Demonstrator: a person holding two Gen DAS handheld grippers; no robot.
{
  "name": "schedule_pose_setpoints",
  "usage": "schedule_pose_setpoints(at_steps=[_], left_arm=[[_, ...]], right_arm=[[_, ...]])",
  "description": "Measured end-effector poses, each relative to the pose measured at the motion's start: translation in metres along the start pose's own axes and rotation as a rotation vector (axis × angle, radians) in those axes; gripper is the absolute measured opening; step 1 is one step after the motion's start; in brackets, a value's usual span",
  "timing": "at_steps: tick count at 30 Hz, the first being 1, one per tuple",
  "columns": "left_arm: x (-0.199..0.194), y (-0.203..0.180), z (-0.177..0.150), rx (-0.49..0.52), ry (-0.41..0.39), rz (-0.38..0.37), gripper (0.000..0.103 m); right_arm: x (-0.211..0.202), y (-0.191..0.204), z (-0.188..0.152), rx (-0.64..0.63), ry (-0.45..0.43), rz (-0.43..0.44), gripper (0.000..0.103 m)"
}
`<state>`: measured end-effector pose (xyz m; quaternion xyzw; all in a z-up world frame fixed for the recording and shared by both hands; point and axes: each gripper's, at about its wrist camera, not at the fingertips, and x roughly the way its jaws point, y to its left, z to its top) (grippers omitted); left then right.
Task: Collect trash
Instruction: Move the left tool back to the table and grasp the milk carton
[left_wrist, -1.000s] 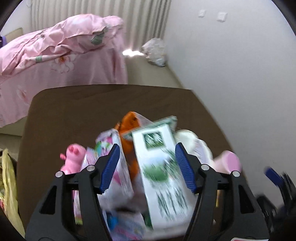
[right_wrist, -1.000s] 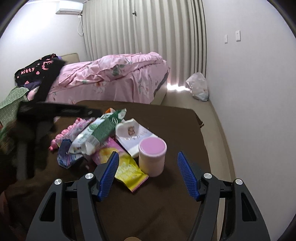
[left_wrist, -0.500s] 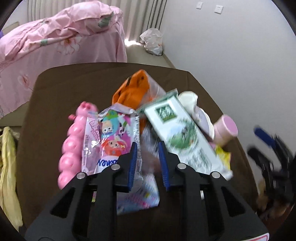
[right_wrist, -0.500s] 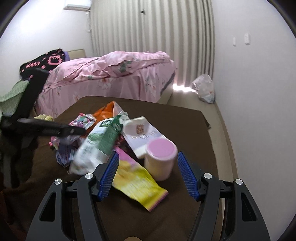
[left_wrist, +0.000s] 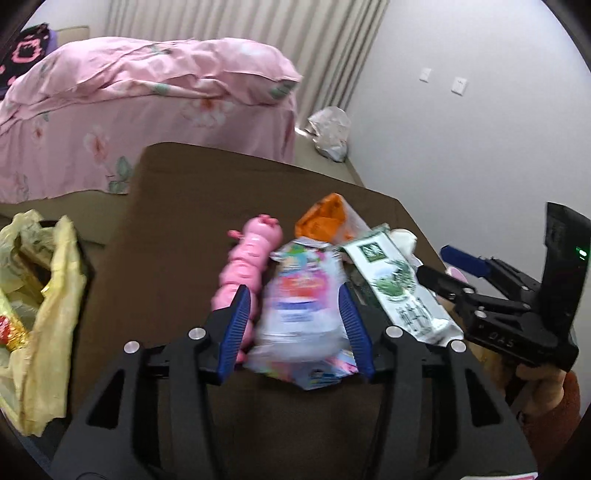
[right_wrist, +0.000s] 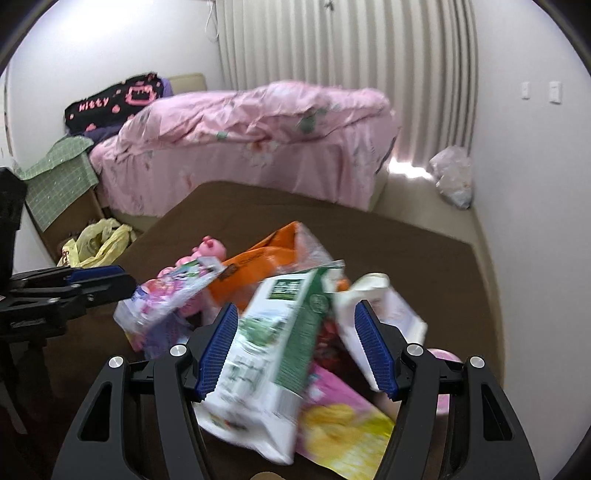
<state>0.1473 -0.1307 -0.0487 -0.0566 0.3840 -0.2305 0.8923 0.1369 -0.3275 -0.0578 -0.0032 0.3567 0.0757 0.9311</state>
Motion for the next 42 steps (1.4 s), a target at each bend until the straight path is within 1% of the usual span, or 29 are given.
schedule_pose_setpoints(at_steps=[5,8,9,10,11,13,16,18,20,21,23,24,25,26,27,29,30,31,33,35,36,37,38,39,40,42], left_arm=[[-0.011,0.025,-0.003,-0.052,-0.016,0.031,0.048],[-0.016,0.034,-0.007,-0.062,-0.018,0.037,0.048],[-0.017,0.035,-0.008,-0.063,-0.018,0.036,0.049],[-0.019,0.037,-0.01,-0.065,-0.019,0.033,0.049],[-0.02,0.039,-0.01,-0.068,-0.02,0.031,0.049],[-0.024,0.042,-0.012,-0.075,-0.025,0.025,0.049],[-0.028,0.044,-0.013,-0.083,-0.028,0.014,0.049],[-0.028,0.041,-0.014,-0.08,-0.025,0.0,0.049],[-0.026,0.033,-0.014,-0.073,-0.013,-0.027,0.051],[-0.024,0.028,-0.014,-0.066,-0.004,-0.048,0.054],[-0.02,0.016,-0.012,-0.037,0.02,-0.106,0.058],[-0.014,0.004,-0.011,-0.004,0.045,-0.148,0.061],[-0.007,-0.008,-0.009,0.031,0.07,-0.176,0.061],[-0.002,-0.017,-0.009,0.051,0.084,-0.185,0.062],[0.008,-0.03,-0.007,0.079,0.106,-0.193,0.062],[0.023,-0.045,-0.003,0.098,0.13,-0.183,0.062],[0.033,-0.054,0.0,0.103,0.14,-0.168,0.062],[0.044,-0.063,0.002,0.104,0.151,-0.155,0.062],[0.063,-0.076,0.007,0.096,0.18,-0.135,0.065],[0.08,-0.088,0.01,0.088,0.215,-0.116,0.071],[0.09,-0.094,0.011,0.097,0.231,-0.102,0.071],[0.099,-0.098,0.011,0.12,0.247,-0.07,0.071],[0.109,-0.102,0.012,0.141,0.26,-0.017,0.071],[0.114,-0.102,0.013,0.135,0.261,-0.003,0.071],[0.116,-0.101,0.014,0.125,0.26,0.001,0.07],[0.112,-0.096,0.017,0.091,0.259,-0.005,0.058]], right_arm=[[0.044,0.015,0.016,-0.037,0.166,-0.092,0.062],[0.056,0.018,0.022,-0.041,0.207,-0.103,0.062],[0.056,0.019,0.023,-0.043,0.21,-0.096,0.057],[0.054,0.021,0.022,-0.05,0.208,-0.08,0.046],[0.052,0.022,0.021,-0.059,0.209,-0.077,0.043],[0.044,0.027,0.015,-0.095,0.201,-0.082,0.03],[0.023,0.026,0.002,-0.081,0.192,-0.021,0.02],[0.007,0.022,-0.009,-0.05,0.175,0.025,0.019],[-0.007,0.019,-0.021,-0.029,0.167,0.082,0.019],[-0.016,0.017,-0.028,-0.014,0.152,0.095,0.019],[-0.034,0.009,-0.039,0.016,0.099,0.079,0.019],[-0.048,0.001,-0.046,0.038,0.054,0.053,0.02],[-0.055,-0.005,-0.048,0.051,0.03,0.035,0.023],[-0.068,-0.014,-0.054,0.074,-0.01,0.007,0.028],[-0.075,-0.02,-0.058,0.089,-0.036,-0.009,0.038],[-0.093,-0.038,-0.068,0.141,-0.09,-0.044,0.04],[-0.099,-0.047,-0.073,0.166,-0.103,-0.05,0.041],[-0.102,-0.054,-0.077,0.187,-0.111,-0.053,0.045],[-0.106,-0.067,-0.087,0.225,-0.119,-0.061,0.05],[-0.108,-0.075,-0.096,0.25,-0.117,-0.073,0.052],[-0.109,-0.079,-0.101,0.26,-0.12,-0.072,0.054],[-0.109,-0.081,-0.106,0.267,-0.123,-0.066,0.058],[-0.108,-0.082,-0.109,0.269,-0.122,-0.059,0.059],[-0.106,-0.083,-0.111,0.267,-0.111,-0.051,0.059],[-0.104,-0.081,-0.113,0.253,-0.095,-0.047,0.059],[-0.102,-0.072,-0.116,0.183,-0.073,-0.072,0.059]])
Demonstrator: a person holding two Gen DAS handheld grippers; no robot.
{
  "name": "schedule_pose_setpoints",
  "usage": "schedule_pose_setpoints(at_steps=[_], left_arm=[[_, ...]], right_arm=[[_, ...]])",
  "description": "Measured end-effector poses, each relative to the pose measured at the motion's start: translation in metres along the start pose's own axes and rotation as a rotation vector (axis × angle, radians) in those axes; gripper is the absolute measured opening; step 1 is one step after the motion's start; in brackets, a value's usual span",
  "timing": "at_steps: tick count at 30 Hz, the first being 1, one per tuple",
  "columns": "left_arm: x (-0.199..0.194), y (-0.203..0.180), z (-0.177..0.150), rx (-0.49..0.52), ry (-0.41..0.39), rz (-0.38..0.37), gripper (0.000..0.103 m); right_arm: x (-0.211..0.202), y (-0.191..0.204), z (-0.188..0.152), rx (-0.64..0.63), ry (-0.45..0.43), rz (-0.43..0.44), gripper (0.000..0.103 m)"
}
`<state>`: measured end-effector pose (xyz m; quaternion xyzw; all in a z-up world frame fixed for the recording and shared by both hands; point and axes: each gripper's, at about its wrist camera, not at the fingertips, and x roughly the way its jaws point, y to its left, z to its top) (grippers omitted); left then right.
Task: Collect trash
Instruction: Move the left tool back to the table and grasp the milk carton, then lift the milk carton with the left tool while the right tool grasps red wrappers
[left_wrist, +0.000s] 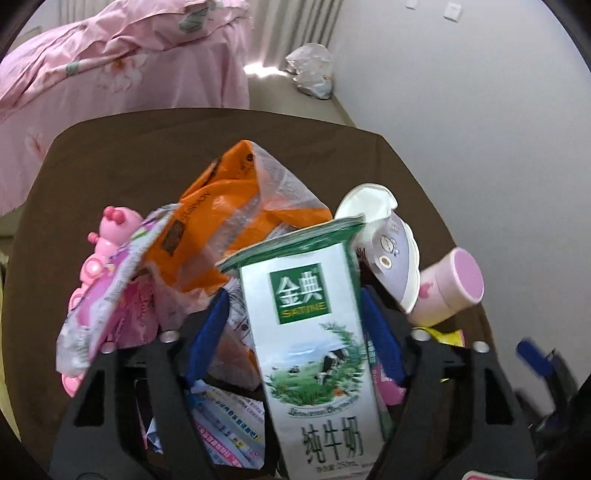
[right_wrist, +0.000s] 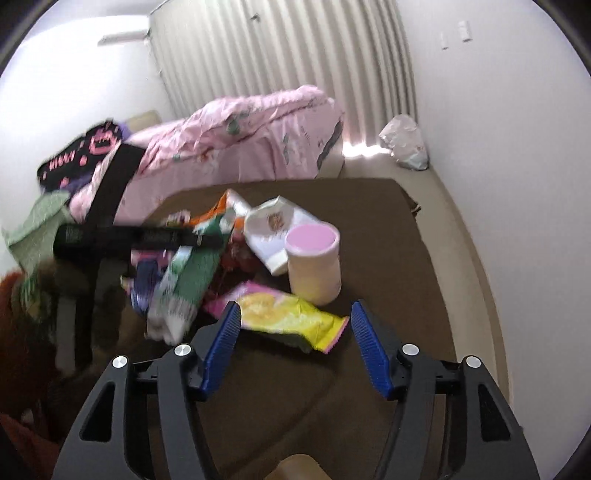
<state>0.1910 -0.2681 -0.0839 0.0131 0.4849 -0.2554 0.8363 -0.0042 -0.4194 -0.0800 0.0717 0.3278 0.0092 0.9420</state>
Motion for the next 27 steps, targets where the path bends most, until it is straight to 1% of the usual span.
schedule_pose_setpoints(at_steps=[2,3,4,7,11,12,14,16,17,20,24,26,27], left_arm=[[-0.01,0.007,-0.002,-0.037,-0.01,-0.052,0.057],[-0.022,0.01,-0.005,-0.047,-0.042,-0.078,0.056],[-0.03,0.011,-0.007,-0.044,-0.063,-0.084,0.056],[-0.062,0.013,-0.016,-0.017,-0.14,-0.086,0.056],[-0.104,0.018,-0.031,0.006,-0.249,-0.063,0.056],[-0.118,0.022,-0.038,0.003,-0.283,-0.067,0.056],[-0.135,0.027,-0.047,-0.007,-0.315,-0.075,0.056],[-0.148,0.03,-0.055,-0.005,-0.341,-0.07,0.056],[-0.154,0.033,-0.058,0.001,-0.36,-0.056,0.056],[-0.168,0.044,-0.061,0.003,-0.394,-0.032,0.056],[-0.175,0.063,-0.059,-0.022,-0.41,-0.054,0.056],[-0.175,0.072,-0.06,-0.036,-0.417,-0.036,0.056],[-0.174,0.077,-0.061,-0.044,-0.418,-0.026,0.056]], right_arm=[[0.001,0.007,-0.003,-0.046,-0.002,-0.046,0.059],[0.001,0.011,-0.003,-0.064,-0.005,-0.052,0.059],[0.0,0.011,-0.005,-0.066,-0.006,-0.046,0.059],[0.002,0.017,-0.003,-0.066,-0.011,-0.033,0.059],[0.001,0.031,0.008,-0.086,-0.041,-0.054,0.059],[0.001,0.034,0.011,-0.091,-0.045,-0.059,0.059],[0.003,0.041,0.02,-0.102,-0.056,-0.058,0.059],[0.009,0.048,0.032,-0.118,-0.066,-0.05,0.059],[0.011,0.05,0.036,-0.124,-0.067,-0.05,0.059],[0.022,0.055,0.053,-0.127,-0.063,-0.047,0.059],[0.047,0.059,0.074,-0.158,-0.034,-0.059,0.059],[0.066,0.064,0.08,-0.202,0.001,-0.077,0.056],[0.08,0.068,0.083,-0.24,0.03,-0.099,0.049]])
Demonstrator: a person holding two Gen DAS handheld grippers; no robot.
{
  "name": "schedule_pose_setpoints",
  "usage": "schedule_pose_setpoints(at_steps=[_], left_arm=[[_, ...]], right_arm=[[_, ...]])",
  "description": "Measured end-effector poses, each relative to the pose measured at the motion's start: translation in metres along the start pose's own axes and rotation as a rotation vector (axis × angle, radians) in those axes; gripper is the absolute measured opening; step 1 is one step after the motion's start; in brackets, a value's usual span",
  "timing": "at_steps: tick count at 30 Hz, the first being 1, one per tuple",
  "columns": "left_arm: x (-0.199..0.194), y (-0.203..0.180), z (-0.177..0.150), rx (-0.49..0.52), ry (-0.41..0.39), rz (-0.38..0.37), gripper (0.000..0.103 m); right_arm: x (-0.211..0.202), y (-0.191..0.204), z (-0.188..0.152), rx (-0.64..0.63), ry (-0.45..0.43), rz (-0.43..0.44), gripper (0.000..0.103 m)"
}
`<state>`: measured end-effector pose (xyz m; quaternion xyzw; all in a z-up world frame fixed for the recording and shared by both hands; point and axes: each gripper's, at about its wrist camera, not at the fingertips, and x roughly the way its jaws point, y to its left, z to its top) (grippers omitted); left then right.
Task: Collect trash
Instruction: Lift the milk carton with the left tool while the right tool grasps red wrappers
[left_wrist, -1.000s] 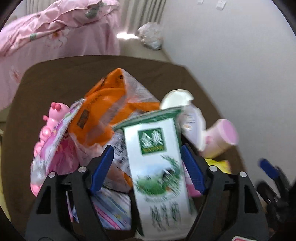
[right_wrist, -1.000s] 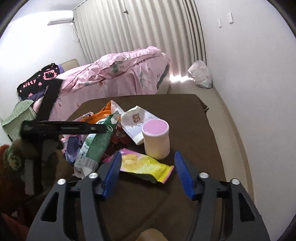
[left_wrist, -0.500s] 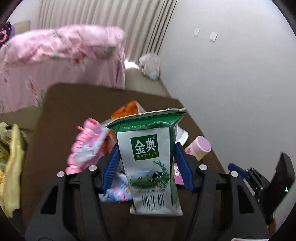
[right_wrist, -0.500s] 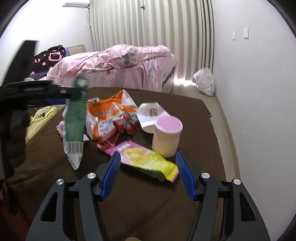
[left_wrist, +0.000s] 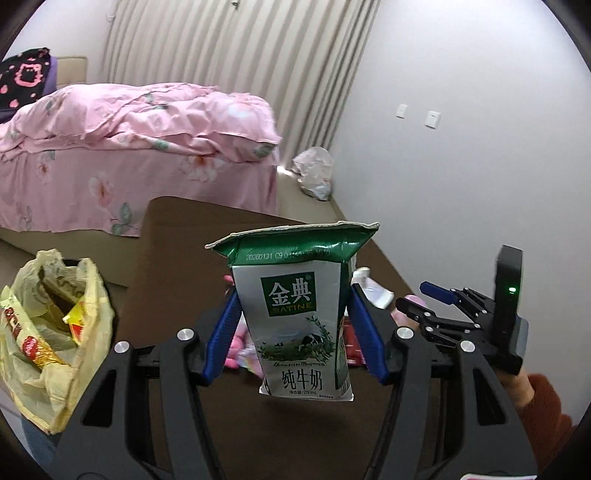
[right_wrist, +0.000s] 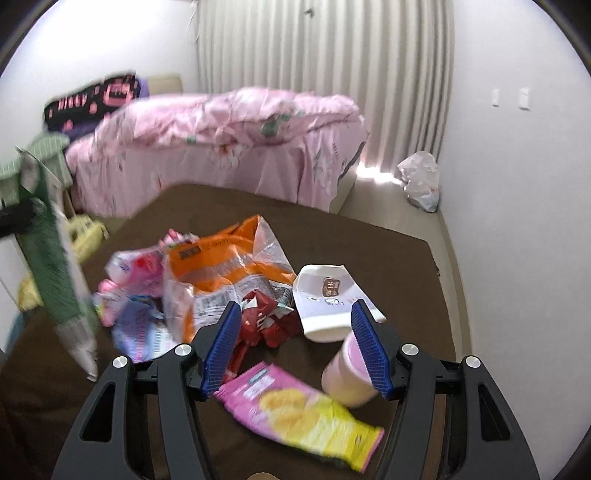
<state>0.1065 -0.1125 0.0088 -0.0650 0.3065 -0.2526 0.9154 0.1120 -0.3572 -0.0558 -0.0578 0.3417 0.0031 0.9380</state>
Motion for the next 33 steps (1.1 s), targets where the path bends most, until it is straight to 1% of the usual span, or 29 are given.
schedule_pose_setpoints(at_steps=[1,4,6,8,9,11,13,15,16,17,18,22,24,27,29,30,32,33], left_arm=[[0.0,0.004,-0.002,-0.008,0.002,0.005,0.056],[0.001,0.02,-0.004,-0.039,0.011,0.012,0.056],[0.002,0.027,-0.005,-0.06,0.014,0.016,0.056],[0.001,0.035,-0.006,-0.078,0.017,0.012,0.056],[0.001,0.038,-0.007,-0.085,0.016,0.008,0.056],[-0.001,0.038,-0.008,-0.088,0.012,0.003,0.056],[-0.003,0.038,-0.009,-0.084,0.01,0.002,0.056],[-0.003,0.037,-0.01,-0.083,0.007,0.004,0.056],[-0.003,0.036,-0.009,-0.083,0.007,0.005,0.056],[-0.003,0.036,-0.009,-0.084,0.005,0.007,0.056],[-0.003,0.037,-0.009,-0.084,0.005,0.008,0.056],[-0.004,0.036,-0.008,-0.086,0.004,0.016,0.056],[-0.004,0.034,-0.008,-0.084,0.005,0.018,0.056],[-0.004,0.033,-0.009,-0.079,0.005,0.026,0.056],[-0.005,0.032,-0.009,-0.078,0.002,0.033,0.056],[-0.006,0.032,-0.01,-0.076,0.001,0.035,0.056],[-0.007,0.033,-0.01,-0.076,0.001,0.037,0.056],[-0.007,0.034,-0.01,-0.073,0.002,0.039,0.056]], right_arm=[[0.009,0.004,0.002,-0.029,0.018,-0.007,0.045],[0.035,0.014,0.008,-0.121,0.074,-0.044,0.044],[0.052,0.017,0.012,-0.142,0.12,-0.052,0.044],[0.068,0.019,0.014,-0.155,0.168,-0.086,0.038],[0.077,0.02,0.014,-0.17,0.197,-0.116,0.036],[0.087,0.02,0.013,-0.187,0.223,-0.151,0.031],[0.092,0.019,0.011,-0.185,0.239,-0.147,0.014],[0.086,0.017,0.009,-0.181,0.217,-0.143,0.01],[0.078,0.015,0.01,-0.171,0.194,-0.133,0.002],[0.07,0.013,0.011,-0.153,0.174,-0.119,0.002],[0.053,0.01,0.015,-0.115,0.136,-0.084,0.002],[0.004,0.009,0.022,-0.06,0.036,-0.002,0.002],[-0.013,0.01,0.023,-0.061,0.006,0.007,0.002],[-0.017,-0.002,0.023,-0.035,-0.025,0.018,0.002],[-0.008,-0.012,0.02,-0.038,-0.002,0.002,0.003],[-0.002,-0.017,0.019,-0.044,0.022,-0.007,0.007],[0.007,-0.024,0.015,-0.059,0.046,-0.021,0.035],[0.009,-0.026,0.01,-0.062,0.052,-0.028,0.045]])
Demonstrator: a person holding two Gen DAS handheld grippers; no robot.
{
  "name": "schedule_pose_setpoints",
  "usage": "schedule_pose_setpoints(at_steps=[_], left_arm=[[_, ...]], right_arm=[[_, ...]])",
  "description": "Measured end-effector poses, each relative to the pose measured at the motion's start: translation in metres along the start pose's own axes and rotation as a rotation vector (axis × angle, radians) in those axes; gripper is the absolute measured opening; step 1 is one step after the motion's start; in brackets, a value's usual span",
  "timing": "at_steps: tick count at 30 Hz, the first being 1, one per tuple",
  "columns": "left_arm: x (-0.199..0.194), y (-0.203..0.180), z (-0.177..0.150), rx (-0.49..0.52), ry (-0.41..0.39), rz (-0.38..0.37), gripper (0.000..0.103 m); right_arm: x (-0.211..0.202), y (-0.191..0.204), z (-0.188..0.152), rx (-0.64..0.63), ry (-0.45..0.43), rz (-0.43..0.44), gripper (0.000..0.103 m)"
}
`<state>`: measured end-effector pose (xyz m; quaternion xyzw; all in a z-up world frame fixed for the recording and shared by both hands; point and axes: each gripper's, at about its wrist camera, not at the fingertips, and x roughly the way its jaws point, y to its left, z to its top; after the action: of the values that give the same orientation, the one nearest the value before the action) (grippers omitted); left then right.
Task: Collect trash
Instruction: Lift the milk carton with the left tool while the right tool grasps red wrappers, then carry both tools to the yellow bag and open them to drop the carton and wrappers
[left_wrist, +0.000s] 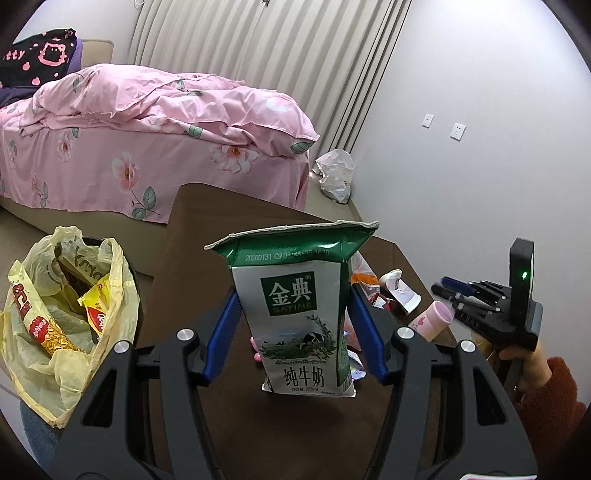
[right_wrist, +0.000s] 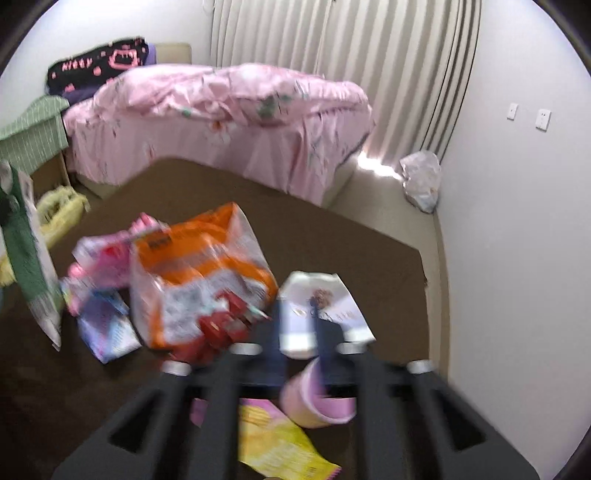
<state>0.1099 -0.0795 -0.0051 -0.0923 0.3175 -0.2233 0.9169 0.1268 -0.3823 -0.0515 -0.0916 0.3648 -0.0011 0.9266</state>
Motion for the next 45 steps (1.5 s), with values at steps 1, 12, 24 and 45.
schedule_pose_setpoints(at_steps=[1,12,24,45], left_arm=[[0.0,0.0,0.0,0.0,0.0,0.001,0.056],[0.013,0.0,-0.005,-0.007,0.032,-0.009,0.046],[0.062,0.016,0.008,-0.051,0.17,-0.01,0.065],[0.161,0.06,0.031,-0.034,0.466,-0.017,0.071]], right_arm=[[0.002,-0.001,-0.005,0.003,0.009,0.011,0.045],[0.027,0.045,-0.009,0.062,0.001,0.149,0.045],[0.037,0.064,-0.011,0.086,0.056,0.192,0.028],[-0.044,0.068,-0.061,0.144,-0.094,0.276,0.028]])
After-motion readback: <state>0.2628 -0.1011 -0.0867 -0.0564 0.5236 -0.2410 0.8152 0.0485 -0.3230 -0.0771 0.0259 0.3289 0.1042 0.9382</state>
